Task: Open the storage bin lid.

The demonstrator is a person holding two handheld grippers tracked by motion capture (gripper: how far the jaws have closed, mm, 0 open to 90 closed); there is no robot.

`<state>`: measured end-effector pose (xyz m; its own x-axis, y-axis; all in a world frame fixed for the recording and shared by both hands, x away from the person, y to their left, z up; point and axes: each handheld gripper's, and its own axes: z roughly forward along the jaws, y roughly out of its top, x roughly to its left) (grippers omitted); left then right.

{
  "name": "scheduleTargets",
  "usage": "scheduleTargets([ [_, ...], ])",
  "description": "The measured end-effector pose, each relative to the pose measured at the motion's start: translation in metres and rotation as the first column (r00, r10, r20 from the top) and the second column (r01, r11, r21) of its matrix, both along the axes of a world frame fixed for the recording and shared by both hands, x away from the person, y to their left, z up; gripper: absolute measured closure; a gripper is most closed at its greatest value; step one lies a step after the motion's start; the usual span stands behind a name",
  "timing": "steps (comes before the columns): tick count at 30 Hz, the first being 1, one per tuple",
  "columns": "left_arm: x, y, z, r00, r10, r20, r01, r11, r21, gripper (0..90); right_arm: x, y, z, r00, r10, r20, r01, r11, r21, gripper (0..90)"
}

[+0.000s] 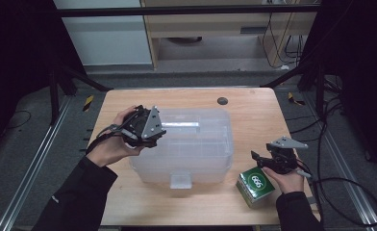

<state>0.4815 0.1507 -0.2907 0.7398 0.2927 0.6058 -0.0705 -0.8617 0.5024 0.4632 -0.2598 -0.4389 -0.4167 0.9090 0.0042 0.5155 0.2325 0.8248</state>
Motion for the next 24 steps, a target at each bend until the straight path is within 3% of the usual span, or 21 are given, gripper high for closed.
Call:
scheduleTargets([
  [5, 0.001, -0.007, -0.004, 0.9998, -0.012, 0.018, 0.011, 0.9977, 0.067, 40.3, 0.000, 0.001, 0.000, 1.0000, 0.006, -0.003, -0.006, 1.000, -0.002, 33.8],
  [15, 0.003, -0.018, -0.009, 0.9982, -0.019, 0.057, 0.010, 0.9892, 0.146, 46.0, 0.001, 0.002, -0.001, 0.9997, 0.019, -0.013, -0.019, 1.000, -0.006, 35.1],
  [24, 0.004, -0.028, -0.014, 0.9976, -0.021, 0.066, 0.009, 0.9845, 0.175, 52.8, 0.000, 0.003, 0.001, 0.9992, 0.035, -0.018, -0.035, 0.999, 0.004, 40.9],
])
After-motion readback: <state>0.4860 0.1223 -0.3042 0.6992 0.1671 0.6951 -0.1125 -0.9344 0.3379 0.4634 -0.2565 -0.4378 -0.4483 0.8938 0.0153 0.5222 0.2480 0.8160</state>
